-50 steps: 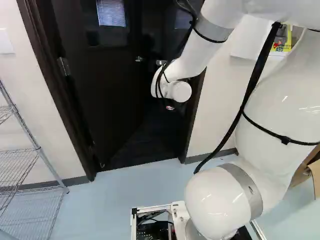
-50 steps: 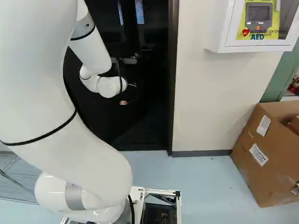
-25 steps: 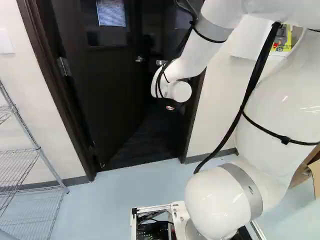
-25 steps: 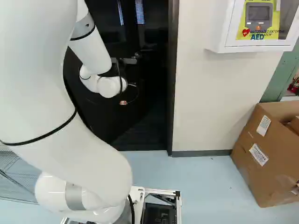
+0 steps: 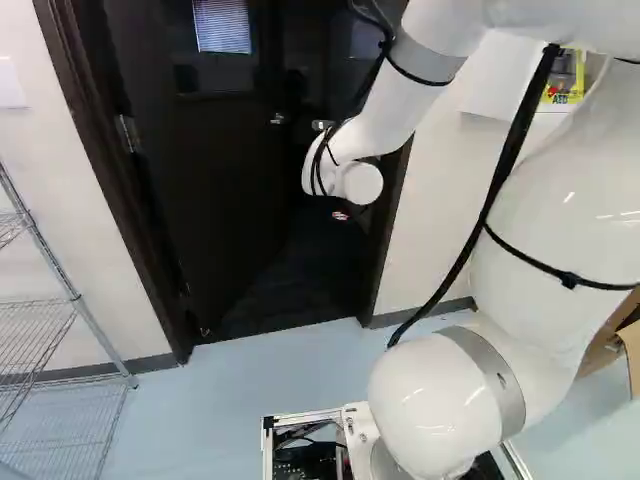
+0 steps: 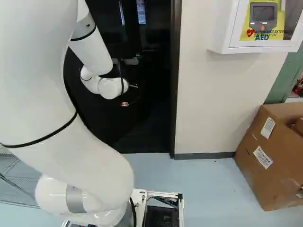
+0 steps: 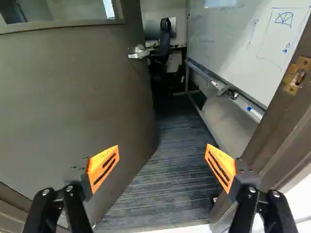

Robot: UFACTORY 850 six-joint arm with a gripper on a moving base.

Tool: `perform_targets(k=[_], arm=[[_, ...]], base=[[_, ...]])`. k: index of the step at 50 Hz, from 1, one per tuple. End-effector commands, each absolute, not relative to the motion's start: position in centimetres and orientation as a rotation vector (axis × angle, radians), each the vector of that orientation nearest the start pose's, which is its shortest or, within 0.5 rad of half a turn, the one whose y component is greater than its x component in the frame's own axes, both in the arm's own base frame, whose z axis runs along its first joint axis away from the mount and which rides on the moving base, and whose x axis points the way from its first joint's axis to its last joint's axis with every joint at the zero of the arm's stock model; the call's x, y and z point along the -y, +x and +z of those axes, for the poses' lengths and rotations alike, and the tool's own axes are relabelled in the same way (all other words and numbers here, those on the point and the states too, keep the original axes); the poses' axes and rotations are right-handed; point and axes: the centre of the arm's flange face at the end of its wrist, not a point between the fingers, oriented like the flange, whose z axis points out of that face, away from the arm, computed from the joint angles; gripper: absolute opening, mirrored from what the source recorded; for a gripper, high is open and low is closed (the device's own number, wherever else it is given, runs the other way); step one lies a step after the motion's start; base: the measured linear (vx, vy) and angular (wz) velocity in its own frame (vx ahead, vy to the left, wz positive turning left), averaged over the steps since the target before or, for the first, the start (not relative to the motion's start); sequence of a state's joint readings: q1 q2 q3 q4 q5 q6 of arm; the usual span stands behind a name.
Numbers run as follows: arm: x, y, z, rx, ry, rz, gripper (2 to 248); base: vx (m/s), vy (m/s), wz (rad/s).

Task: Open the door and move inside

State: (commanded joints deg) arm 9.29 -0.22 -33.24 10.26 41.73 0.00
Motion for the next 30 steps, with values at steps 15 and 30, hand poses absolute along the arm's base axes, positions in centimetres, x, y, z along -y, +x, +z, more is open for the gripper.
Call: perform_targets(k=[15,30], arm=[[-6.14,44.13,45.43,-0.076,-2.436,-1.846,247],[-6.14,44.13,45.43,-0.076,-2.436,-1.846,247]], base=[[0.073,0.032,-0.014],[0.081,0.041,-0.012]])
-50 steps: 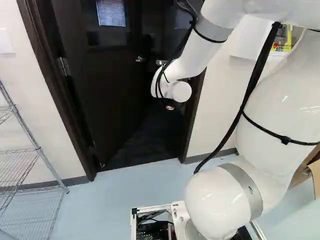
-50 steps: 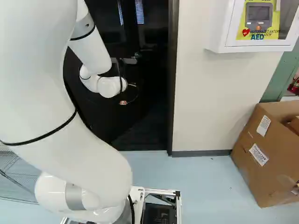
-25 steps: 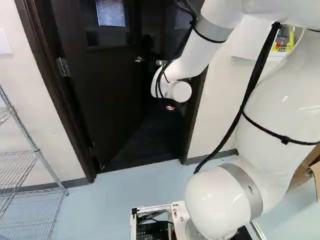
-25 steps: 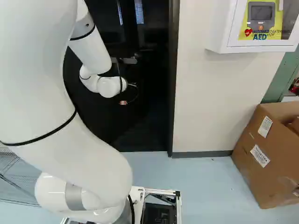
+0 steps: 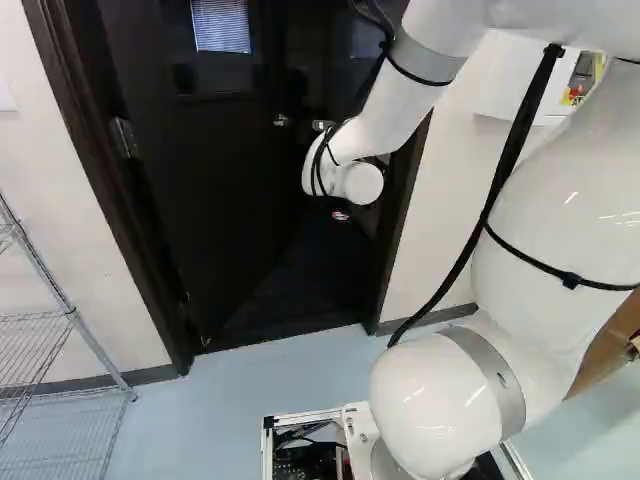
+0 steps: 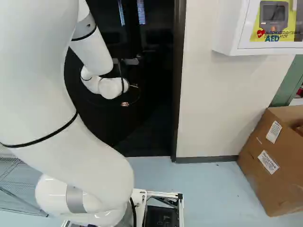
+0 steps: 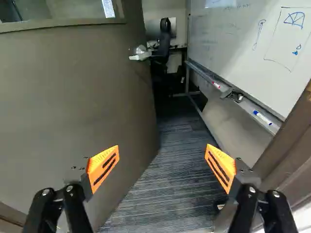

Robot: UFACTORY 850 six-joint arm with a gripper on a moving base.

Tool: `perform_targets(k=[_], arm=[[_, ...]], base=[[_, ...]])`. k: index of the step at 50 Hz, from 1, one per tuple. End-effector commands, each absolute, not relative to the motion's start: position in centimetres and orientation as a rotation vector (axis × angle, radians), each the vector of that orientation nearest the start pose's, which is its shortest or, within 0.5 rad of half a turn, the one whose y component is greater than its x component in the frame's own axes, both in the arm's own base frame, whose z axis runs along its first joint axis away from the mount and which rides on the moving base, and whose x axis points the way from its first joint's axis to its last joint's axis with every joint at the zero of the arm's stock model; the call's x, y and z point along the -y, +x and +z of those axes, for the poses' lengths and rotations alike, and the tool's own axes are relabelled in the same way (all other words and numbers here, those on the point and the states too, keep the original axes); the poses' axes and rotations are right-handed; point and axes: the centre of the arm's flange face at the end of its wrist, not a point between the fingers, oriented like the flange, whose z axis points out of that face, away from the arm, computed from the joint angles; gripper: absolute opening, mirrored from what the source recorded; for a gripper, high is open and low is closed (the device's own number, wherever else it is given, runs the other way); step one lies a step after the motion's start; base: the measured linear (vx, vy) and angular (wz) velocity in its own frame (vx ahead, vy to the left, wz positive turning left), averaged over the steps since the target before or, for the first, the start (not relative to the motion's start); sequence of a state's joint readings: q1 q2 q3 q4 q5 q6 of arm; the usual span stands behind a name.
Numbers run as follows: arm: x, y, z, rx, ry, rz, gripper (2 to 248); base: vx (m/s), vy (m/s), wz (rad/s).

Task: Open the door and move inside

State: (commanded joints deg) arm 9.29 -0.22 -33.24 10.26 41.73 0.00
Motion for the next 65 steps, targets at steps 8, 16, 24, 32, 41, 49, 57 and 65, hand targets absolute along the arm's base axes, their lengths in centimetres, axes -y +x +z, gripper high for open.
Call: perform_targets(k=[8,16,24,32,41,49,57,65], arm=[[-6.14,44.13,45.43,-0.076,-2.436,-1.846,247],[-6.14,44.13,45.43,-0.076,-2.436,-1.846,247],[-6.14,44.13,45.43,-0.076,-2.436,-1.846,247],[-6.14,44.13,45.43,-0.076,-2.436,-1.846,247],[-6.14,44.13,45.43,-0.076,-2.436,-1.846,247],[-6.14,44.13,45.43,-0.076,-2.436,-1.846,247],[-6.14,44.13,45.43,-0.076,-2.436,-1.846,247],[-6.14,44.13,45.43,-0.076,-2.436,-1.846,247]], base=[[0.081,0.039,-0.011],[0.086,0.048,-0.013],[0.088,0.044,-0.015],[0.089,0.049,-0.014],[0.094,0.05,-0.015],[0.101,0.053,-0.014],[0.105,0.055,-0.013],[0.115,0.055,-0.017]])
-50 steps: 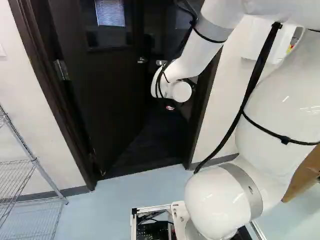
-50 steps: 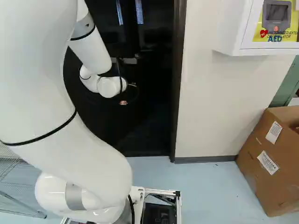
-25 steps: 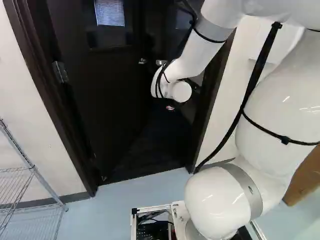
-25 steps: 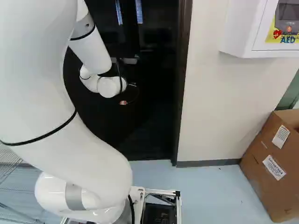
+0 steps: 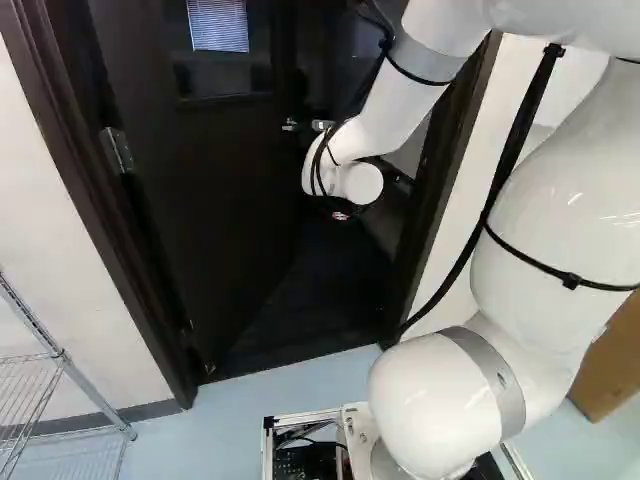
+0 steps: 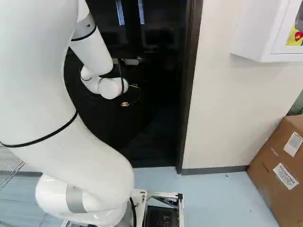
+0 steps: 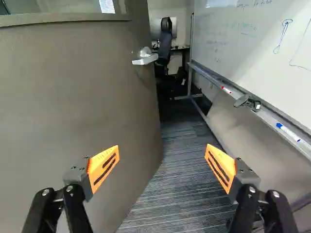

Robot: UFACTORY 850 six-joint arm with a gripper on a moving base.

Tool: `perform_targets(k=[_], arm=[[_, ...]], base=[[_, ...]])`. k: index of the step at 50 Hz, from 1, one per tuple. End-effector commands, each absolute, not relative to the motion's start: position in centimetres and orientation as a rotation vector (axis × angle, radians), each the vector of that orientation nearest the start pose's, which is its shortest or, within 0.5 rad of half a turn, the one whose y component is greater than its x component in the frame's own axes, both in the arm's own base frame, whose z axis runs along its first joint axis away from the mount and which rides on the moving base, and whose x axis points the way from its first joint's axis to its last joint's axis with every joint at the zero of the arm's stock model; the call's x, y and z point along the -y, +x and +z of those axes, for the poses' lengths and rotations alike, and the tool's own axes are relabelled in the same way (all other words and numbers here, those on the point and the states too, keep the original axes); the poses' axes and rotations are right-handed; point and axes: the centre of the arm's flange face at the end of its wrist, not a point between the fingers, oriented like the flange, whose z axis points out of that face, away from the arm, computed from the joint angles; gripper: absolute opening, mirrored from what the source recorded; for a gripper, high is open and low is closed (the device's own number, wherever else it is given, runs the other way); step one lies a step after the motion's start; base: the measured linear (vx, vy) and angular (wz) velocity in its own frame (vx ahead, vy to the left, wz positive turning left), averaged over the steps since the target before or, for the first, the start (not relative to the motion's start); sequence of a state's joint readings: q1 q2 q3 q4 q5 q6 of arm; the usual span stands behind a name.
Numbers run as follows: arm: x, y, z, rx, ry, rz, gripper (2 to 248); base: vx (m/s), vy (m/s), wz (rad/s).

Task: Open the door and move inside

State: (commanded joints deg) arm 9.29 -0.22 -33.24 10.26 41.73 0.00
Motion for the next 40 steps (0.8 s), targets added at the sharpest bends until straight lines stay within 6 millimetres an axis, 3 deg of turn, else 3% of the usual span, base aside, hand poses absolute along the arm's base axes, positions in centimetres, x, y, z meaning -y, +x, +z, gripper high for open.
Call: perform_targets(k=[40], arm=[[-6.14,44.13,45.43,-0.076,-2.436,-1.846,247]], base=[[0.134,0.068,-0.015]])
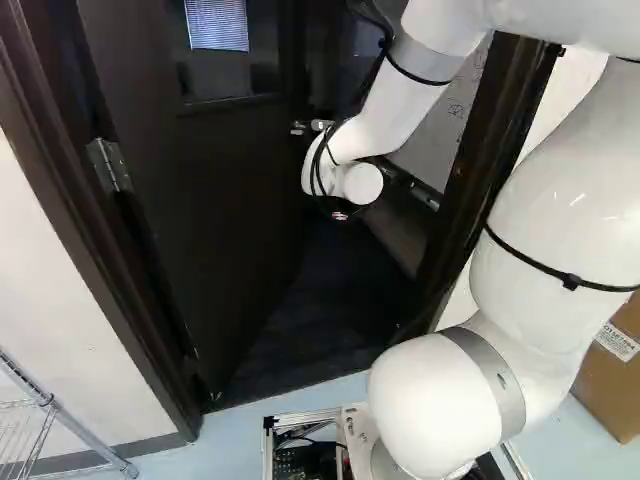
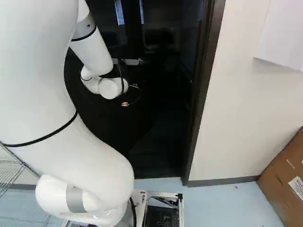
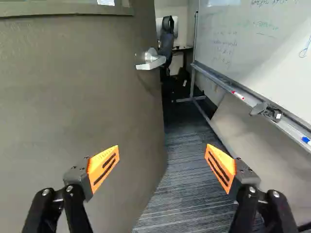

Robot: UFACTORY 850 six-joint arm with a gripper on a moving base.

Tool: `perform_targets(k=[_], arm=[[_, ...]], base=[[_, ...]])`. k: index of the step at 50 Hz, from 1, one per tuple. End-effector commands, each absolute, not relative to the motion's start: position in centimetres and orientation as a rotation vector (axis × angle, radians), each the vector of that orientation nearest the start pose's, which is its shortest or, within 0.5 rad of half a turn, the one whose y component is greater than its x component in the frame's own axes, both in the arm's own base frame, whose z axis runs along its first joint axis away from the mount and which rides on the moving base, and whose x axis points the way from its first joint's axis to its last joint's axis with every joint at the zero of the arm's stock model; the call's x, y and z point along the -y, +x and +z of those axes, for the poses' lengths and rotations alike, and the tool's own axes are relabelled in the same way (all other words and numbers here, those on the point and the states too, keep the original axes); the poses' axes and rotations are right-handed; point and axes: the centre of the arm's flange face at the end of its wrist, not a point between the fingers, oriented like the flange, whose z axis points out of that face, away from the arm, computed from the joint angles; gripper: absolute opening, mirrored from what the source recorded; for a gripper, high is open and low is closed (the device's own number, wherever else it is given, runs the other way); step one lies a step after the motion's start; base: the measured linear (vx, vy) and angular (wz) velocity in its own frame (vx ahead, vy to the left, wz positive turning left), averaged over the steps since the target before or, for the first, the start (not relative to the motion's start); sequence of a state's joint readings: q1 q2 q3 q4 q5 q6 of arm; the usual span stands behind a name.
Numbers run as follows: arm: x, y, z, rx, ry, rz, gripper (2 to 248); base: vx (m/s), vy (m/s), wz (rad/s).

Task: Open the door and move inside

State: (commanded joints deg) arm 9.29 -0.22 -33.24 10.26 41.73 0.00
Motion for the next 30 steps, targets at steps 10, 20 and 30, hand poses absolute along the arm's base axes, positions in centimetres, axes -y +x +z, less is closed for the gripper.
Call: perform_targets(k=[10,20,30], arm=[[-6.14,44.13,45.43,-0.076,-2.436,-1.846,247],[-6.14,44.13,45.43,-0.076,-2.436,-1.846,247],[-6.14,44.13,45.43,-0.076,-2.436,-1.846,247]], base=[[0.135,0.071,-0.011],[0.135,0.068,-0.013],[0.138,0.07,-0.017]])
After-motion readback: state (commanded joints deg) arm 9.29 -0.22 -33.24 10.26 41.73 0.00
